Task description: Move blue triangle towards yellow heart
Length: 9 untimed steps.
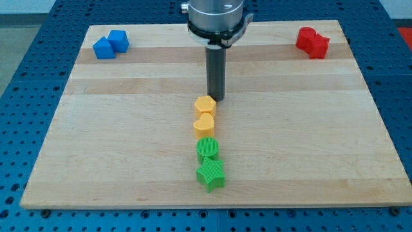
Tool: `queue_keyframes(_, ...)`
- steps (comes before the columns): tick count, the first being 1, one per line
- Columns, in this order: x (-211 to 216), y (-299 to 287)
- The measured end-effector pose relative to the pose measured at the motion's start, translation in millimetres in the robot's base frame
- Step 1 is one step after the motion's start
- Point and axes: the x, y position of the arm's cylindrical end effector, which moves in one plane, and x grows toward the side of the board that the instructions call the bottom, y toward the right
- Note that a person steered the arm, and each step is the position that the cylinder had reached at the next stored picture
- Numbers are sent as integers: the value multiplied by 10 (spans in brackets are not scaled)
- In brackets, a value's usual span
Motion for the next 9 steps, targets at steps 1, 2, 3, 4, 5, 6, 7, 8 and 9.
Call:
queue_keyframes(1, -601, 0)
queue_keyframes(2, -1190, -28)
queue_keyframes(3, -1696, -127)
queue_keyframes(4, -2056, -390)
queue_keyframes(5, -2147, -633)
queue_keyframes(6, -2151, -846)
queue_keyframes(7, -2165, -1064)
queue_keyframes(8, -2164, -1242)
queue_keyframes(9, -2169, -1391)
